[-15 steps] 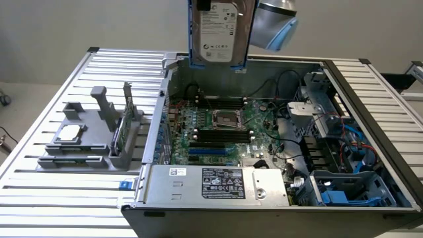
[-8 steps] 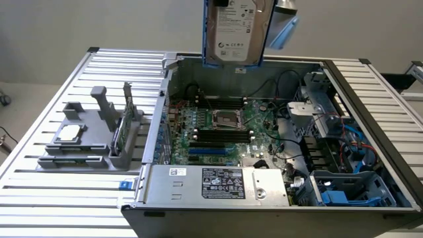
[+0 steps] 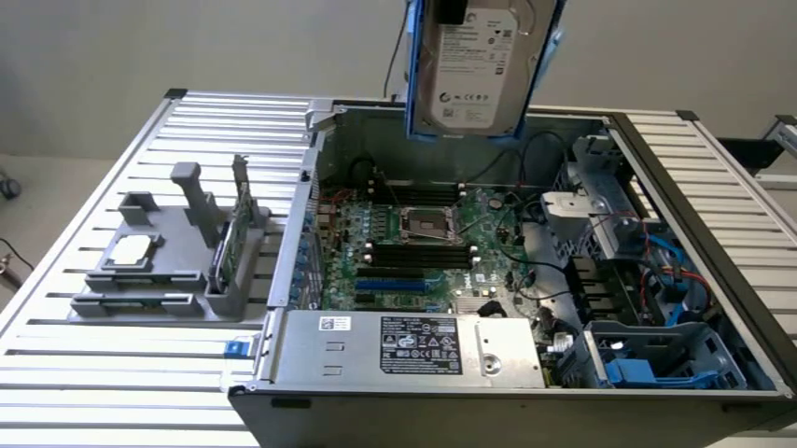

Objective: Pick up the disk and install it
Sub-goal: 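Pick up the disk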

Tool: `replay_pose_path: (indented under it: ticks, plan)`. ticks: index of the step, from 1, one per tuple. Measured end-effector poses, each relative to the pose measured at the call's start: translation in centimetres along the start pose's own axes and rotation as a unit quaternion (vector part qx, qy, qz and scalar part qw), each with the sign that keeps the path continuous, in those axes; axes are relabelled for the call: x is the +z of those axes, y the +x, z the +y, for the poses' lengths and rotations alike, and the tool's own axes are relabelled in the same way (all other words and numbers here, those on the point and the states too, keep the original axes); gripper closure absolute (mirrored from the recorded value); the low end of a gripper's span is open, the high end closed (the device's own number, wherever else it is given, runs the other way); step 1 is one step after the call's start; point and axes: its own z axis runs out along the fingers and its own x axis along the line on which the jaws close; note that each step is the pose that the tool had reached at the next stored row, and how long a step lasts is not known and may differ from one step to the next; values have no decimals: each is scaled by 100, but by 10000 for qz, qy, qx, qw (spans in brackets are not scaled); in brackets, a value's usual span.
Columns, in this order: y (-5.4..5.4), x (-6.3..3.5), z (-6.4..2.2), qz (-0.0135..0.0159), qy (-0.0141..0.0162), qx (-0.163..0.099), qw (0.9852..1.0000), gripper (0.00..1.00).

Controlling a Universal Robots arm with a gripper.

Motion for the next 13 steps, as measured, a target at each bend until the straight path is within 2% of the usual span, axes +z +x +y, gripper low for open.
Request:
replay_pose_path:
  ticks: [13]
  plan:
    - [351, -14, -467, -1, -22, 1, 10000, 68]
